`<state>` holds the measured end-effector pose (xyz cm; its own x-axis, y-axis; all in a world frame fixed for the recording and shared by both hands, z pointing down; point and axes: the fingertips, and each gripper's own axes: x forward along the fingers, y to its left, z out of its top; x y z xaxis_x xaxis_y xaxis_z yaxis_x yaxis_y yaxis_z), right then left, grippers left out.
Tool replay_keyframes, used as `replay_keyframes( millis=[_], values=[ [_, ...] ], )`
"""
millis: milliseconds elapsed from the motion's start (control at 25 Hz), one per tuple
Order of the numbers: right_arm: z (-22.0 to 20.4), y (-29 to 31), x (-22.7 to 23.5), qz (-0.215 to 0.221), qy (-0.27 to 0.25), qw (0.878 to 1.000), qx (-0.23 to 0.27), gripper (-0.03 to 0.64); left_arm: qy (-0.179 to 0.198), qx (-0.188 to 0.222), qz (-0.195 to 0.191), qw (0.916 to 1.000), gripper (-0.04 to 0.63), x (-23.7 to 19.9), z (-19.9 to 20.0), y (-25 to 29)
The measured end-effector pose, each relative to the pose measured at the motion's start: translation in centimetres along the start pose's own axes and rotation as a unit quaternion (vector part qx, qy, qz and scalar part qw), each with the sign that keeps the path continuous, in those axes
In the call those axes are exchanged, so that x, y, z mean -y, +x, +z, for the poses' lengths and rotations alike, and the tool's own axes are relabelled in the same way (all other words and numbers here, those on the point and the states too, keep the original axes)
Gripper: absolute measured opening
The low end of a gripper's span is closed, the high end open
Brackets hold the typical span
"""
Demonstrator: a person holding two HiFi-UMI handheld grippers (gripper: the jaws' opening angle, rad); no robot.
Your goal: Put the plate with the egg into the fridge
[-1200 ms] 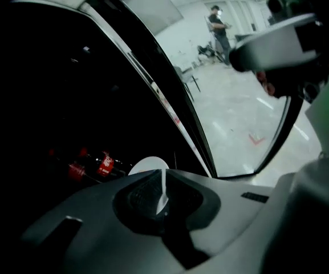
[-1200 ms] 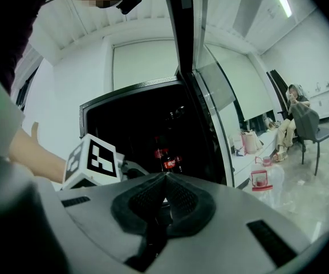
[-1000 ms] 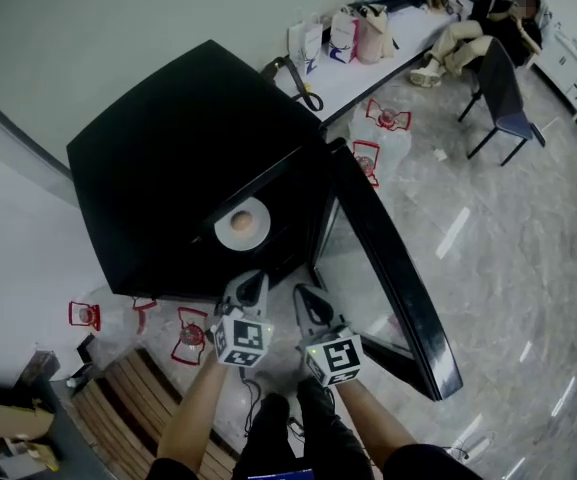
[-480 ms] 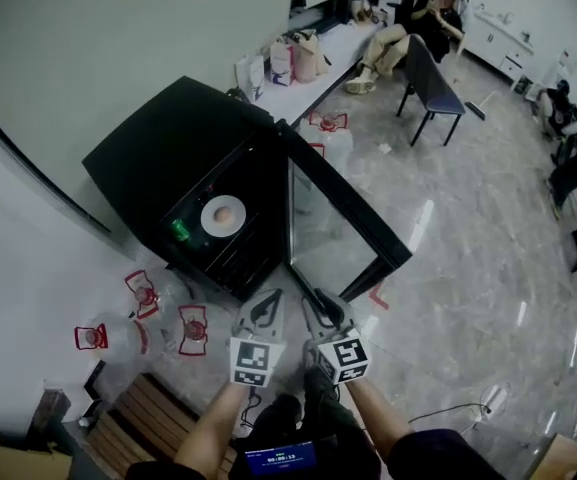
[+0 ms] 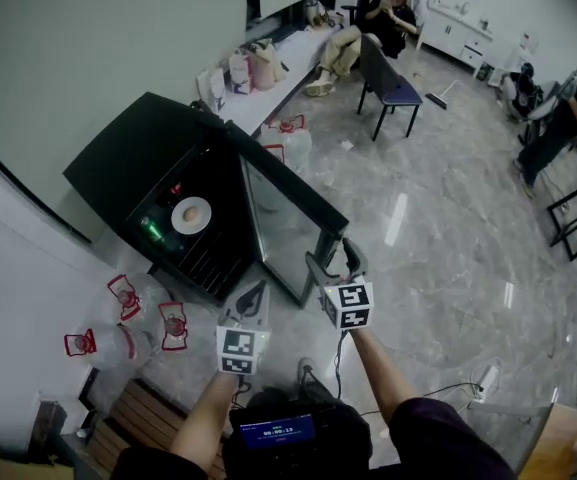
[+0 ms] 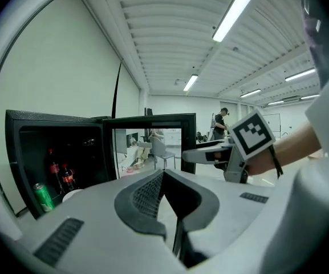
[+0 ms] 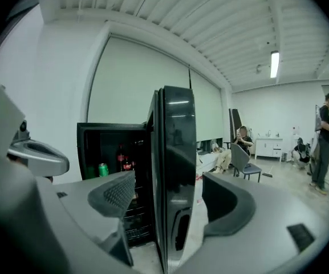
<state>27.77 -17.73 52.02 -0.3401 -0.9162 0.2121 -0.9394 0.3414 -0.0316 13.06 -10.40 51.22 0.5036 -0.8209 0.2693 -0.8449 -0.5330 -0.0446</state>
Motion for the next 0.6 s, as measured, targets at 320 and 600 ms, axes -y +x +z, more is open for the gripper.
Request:
replay_keyframes(
  millis=[320, 600],
  values=[
    [0.7, 0.0, -2.4, 0.066, -0.009, 0.998, 0.011, 0.354, -0.005, -0.013, 0.049, 0.9987, 0.009, 1.0, -0.7, -1.3],
    [0.2, -2.2, -10.3, 0.208, -0.020, 0.978, 0.018, 0.353, -0.028, -0.014, 0.110, 0.9934, 0.009, 0.2, -1.8, -3.9]
  ],
)
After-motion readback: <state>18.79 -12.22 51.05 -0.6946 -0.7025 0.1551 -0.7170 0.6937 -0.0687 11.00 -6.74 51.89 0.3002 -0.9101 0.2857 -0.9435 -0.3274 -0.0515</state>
